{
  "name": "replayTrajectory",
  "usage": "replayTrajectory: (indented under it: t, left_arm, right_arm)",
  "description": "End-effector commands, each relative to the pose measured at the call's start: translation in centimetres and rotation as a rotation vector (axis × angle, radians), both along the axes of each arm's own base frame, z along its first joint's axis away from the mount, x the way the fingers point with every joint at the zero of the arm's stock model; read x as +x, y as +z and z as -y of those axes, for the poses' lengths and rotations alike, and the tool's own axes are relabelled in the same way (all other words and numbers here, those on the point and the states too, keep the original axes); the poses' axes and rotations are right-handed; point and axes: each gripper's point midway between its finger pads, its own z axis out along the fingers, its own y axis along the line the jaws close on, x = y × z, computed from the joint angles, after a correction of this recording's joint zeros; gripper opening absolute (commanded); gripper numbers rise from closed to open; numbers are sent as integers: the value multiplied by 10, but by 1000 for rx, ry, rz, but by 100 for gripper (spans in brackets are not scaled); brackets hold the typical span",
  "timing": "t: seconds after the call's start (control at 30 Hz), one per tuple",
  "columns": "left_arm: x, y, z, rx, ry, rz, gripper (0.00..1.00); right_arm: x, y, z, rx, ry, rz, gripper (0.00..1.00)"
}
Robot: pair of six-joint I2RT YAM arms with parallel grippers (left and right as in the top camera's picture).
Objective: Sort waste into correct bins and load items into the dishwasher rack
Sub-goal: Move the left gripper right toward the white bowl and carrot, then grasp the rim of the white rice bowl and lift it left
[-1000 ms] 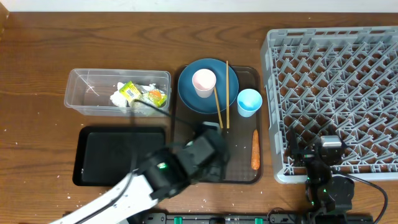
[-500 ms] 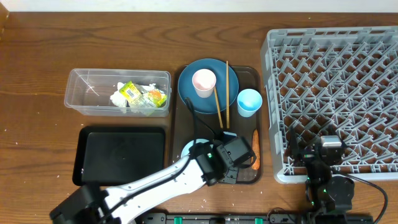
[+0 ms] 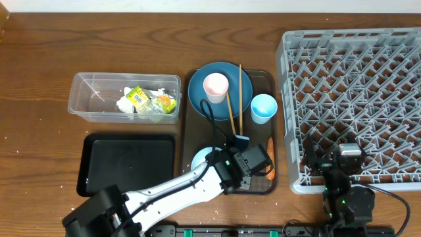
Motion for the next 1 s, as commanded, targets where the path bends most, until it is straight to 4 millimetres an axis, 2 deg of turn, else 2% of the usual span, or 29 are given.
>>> replayTrajectory:
  t: [0.0, 0.23, 0.5, 0.57, 0.63, 0.97]
  left_arm:
    - [6, -3, -6, 35, 10, 36, 39]
    - [10, -4, 1, 13, 11, 51, 39]
    - [9, -20, -2, 58, 10, 27, 38]
    - [8, -25, -3, 72, 9, 19, 26]
    - [8, -29, -4, 83, 9, 13, 19]
    - [11, -30, -7, 102, 14, 32, 6]
  right_arm:
    - [0, 0, 2, -4, -9, 1, 99]
    - [0, 0, 2, -4, -9, 1, 99]
    - [0, 0, 2, -4, -9, 1, 99]
    - [0, 0, 2, -4, -9, 1, 99]
    - [0, 0, 2, -4, -9, 1, 99]
    - [0, 0, 2, -4, -9, 1, 99]
